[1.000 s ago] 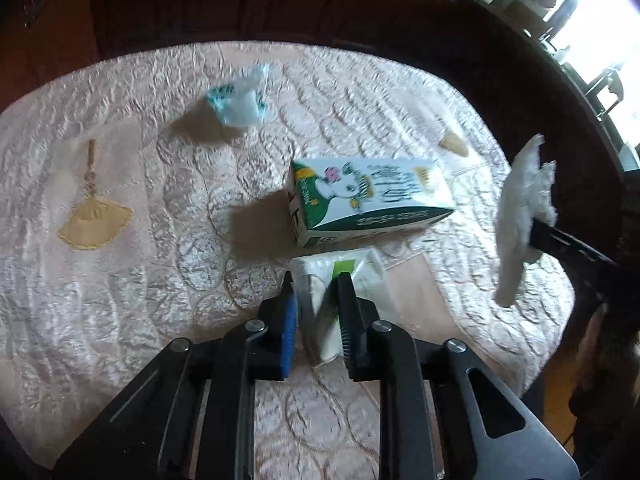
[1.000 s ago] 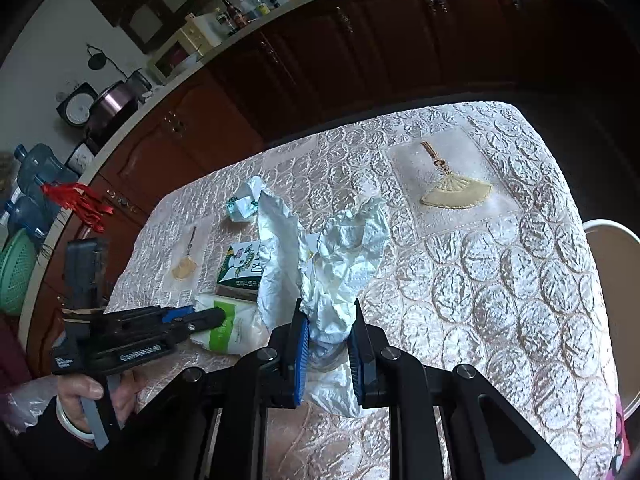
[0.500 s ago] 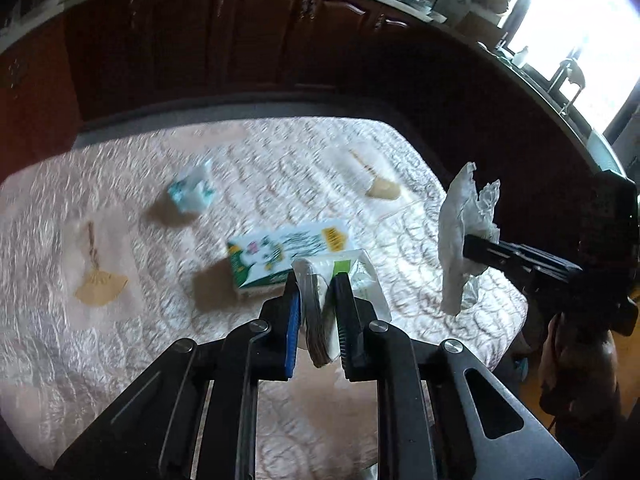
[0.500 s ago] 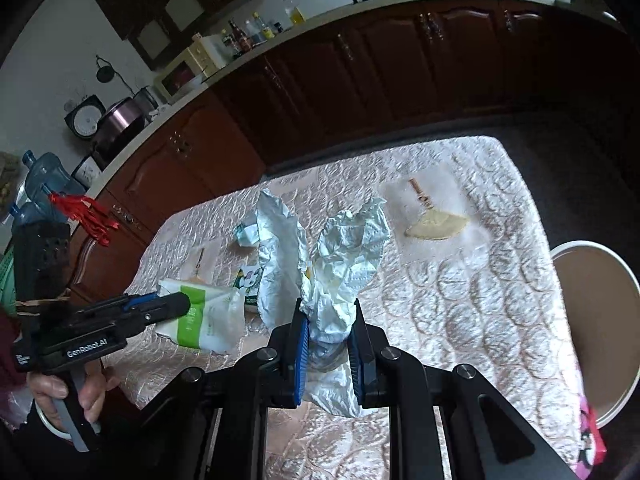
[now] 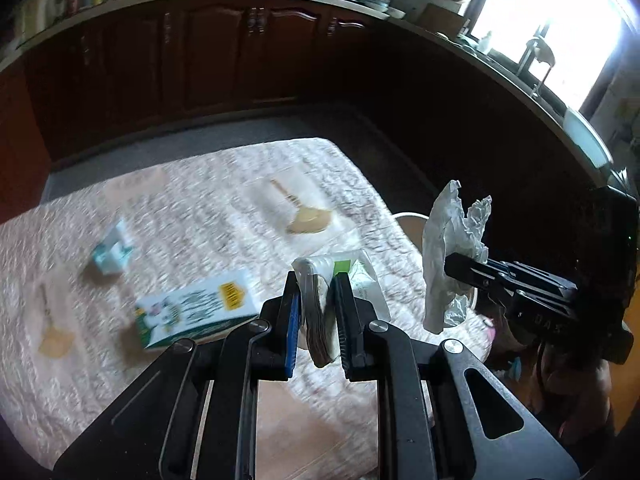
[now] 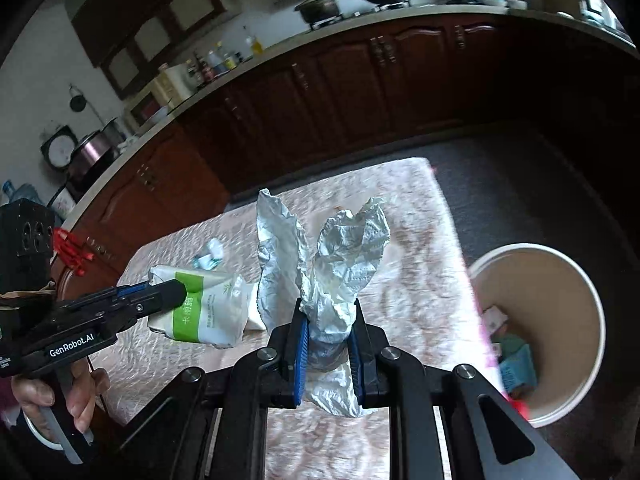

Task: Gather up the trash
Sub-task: 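Carry the tissue pack and foil over the white bucket and open both tools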

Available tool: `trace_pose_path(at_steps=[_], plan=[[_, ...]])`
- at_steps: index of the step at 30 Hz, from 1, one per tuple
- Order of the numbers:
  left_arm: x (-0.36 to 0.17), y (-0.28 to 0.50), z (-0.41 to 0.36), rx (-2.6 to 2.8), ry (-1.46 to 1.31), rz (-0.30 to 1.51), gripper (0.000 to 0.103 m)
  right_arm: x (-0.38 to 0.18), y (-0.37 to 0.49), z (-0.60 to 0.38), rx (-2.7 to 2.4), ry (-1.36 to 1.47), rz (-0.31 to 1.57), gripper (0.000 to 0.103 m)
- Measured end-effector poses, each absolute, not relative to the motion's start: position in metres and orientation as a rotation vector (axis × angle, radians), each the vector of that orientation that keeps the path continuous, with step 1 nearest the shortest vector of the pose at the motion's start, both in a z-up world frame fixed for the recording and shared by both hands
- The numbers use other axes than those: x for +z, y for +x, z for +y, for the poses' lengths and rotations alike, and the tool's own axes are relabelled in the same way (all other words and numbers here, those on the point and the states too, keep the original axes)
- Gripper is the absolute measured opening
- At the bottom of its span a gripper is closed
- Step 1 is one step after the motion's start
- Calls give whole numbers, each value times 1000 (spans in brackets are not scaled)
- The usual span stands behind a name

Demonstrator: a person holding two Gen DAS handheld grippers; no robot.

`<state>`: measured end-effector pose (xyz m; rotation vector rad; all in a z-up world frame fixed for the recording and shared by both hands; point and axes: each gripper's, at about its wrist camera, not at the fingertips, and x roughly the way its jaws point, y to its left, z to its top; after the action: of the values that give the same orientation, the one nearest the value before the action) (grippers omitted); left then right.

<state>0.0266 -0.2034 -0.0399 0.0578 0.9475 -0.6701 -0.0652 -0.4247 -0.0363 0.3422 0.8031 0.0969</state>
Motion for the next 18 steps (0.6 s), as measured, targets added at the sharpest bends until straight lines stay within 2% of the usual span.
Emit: trace_pose_path(at_steps=[18], plan=[[-46, 28, -340, -804, 175, 930, 14, -35, -115, -535, -153, 453, 764, 17]])
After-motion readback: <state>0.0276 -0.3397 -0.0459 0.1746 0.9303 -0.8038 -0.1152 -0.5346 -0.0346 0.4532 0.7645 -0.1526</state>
